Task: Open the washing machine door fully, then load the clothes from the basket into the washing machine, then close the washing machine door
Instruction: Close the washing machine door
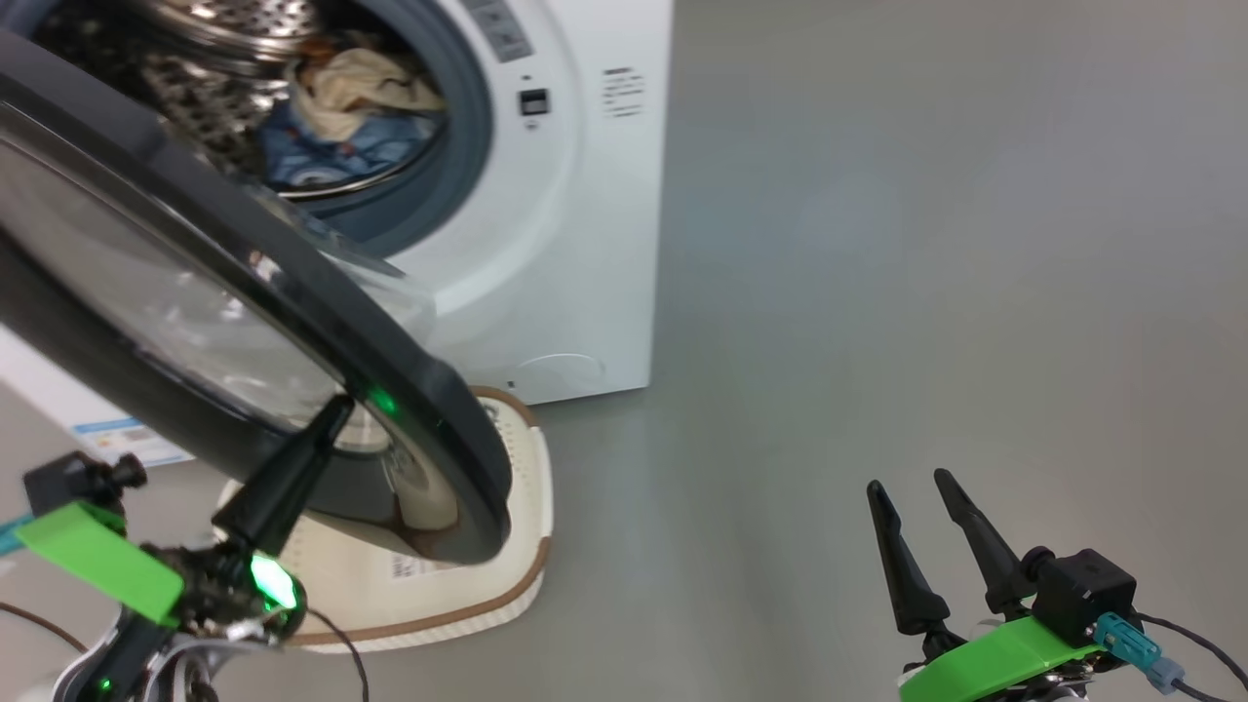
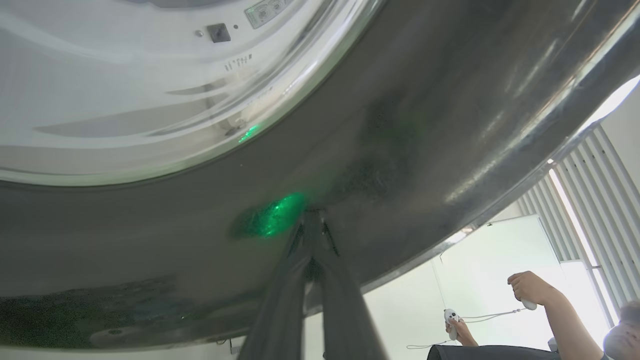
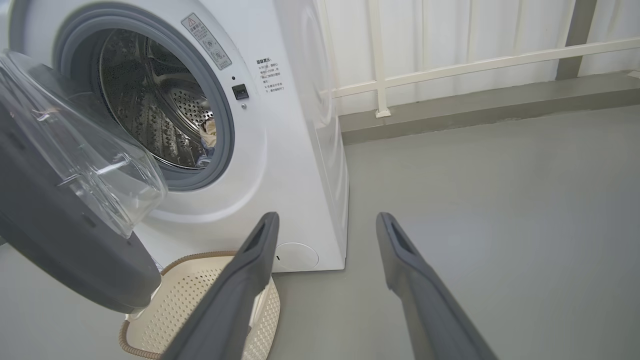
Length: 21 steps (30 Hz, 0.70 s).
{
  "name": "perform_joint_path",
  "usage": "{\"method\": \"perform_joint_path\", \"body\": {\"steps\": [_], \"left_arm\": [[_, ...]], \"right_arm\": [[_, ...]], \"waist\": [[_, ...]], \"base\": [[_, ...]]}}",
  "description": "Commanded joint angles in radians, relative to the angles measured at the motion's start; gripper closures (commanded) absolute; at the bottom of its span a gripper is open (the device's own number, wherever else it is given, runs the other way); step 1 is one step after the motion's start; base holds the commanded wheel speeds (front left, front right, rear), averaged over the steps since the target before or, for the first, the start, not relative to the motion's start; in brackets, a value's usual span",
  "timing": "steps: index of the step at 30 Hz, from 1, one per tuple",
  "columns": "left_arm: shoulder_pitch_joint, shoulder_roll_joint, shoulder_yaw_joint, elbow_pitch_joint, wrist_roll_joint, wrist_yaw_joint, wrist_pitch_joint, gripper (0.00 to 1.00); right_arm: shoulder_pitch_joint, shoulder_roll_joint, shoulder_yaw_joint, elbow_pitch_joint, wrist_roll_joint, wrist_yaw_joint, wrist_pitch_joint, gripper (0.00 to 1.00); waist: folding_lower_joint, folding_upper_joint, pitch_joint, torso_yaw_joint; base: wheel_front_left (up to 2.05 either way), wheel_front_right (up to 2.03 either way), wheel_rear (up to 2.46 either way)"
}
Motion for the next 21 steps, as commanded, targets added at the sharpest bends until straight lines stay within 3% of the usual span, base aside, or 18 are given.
{"method": "perform_joint_path", "body": {"steps": [1, 11, 21], "left_arm": [[-0.049, 0.018, 0.023, -0.024, 0.011, -0.011, -0.021, 1.0], [-0.129, 0.017, -0.008, 0.04, 0.043, -0.011, -0.188, 1.0], [-0.171, 0.017, 0.0, 0.107, 0.062, -0.011, -0.3, 1.0]], "right_arm": [[-0.005, -0.002, 0.026, -0.028, 0.011, 0.006, -0.005, 0.0], [-0.005, -0.002, 0.038, -0.038, 0.02, 0.006, -0.005, 0.0], [-0.007, -0.002, 0.029, -0.044, 0.027, 0.006, -0.005, 0.0]], "waist": [[0.0, 0.0, 0.011, -0.05], [0.0, 0.0, 0.021, -0.118], [0.0, 0.0, 0.018, -0.127]], "base": [[0.0, 0.0, 0.0], [0.0, 0.0, 0.0], [0.0, 0.0, 0.0]]}}
